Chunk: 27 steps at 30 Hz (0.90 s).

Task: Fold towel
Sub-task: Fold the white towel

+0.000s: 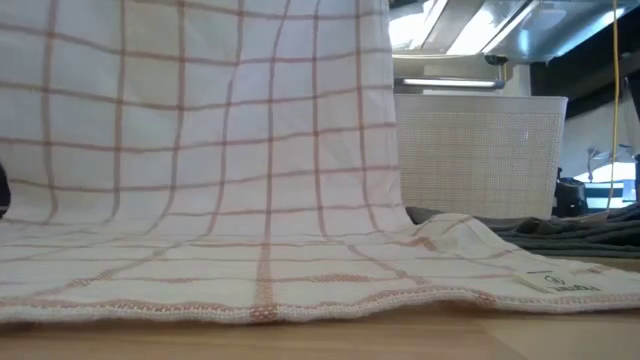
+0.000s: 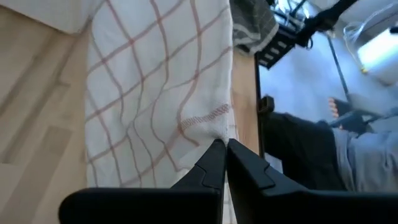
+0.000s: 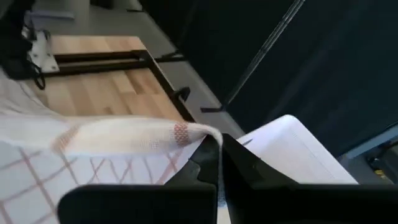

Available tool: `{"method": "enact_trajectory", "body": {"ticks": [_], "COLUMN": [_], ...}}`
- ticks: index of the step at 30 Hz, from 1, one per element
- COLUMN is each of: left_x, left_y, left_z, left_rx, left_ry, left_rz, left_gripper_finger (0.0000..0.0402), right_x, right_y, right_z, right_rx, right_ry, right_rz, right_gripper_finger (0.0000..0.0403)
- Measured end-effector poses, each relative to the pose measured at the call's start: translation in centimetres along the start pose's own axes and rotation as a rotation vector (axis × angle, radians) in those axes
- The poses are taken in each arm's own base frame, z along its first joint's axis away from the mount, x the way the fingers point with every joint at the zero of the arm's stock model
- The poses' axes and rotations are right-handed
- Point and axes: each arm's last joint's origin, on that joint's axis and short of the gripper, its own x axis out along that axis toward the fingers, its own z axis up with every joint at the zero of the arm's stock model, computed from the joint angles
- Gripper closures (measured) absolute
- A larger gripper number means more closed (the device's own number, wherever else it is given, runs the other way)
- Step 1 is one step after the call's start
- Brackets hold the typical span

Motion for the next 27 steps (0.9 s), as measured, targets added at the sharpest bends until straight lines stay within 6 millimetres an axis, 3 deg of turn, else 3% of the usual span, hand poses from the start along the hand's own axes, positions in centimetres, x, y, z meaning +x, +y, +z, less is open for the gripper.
{"method": "enact_trajectory", "body": {"ticks": [3, 6, 12, 19, 23, 27], "left_x": [0.6, 2.4, 7.5, 13.0, 14.7, 15.6], "left_y": [-0.6, -2.3, -5.6, -7.7, -9.1, -10.6], "left_z": [-0.4, -1.7, -6.1, -12.1, -14.3, -15.2], "left_rx": [0.026, 0.053, 0.046, -0.003, -0.05, -0.081], "left_ry": [0.007, 0.099, 0.272, 0.423, 0.463, 0.462], "left_rz": [0.027, 0.049, 0.143, 0.221, 0.179, 0.104], "left_gripper_finger": [0.0397, 0.0397, 0.0396, 0.0396, 0.0396, 0.0396], "right_x": [-1.0, -2.0, -2.6, -2.7, -2.9, -3.5], "right_y": [0.9, 2.5, 6.9, 11.3, 12.9, 13.9], "right_z": [-0.2, -1.7, -6.6, -12.8, -15.4, -16.6], "right_rx": [-0.006, -0.056, -0.098, -0.109, -0.097, -0.073], "right_ry": [0.009, 0.095, 0.266, 0.343, 0.366, 0.375], "right_rz": [0.087, 0.236, 0.36, 0.42, 0.475, 0.533], "right_gripper_finger": [0.0393, 0.0393, 0.0393, 0.0393, 0.0393, 0.0393]}}
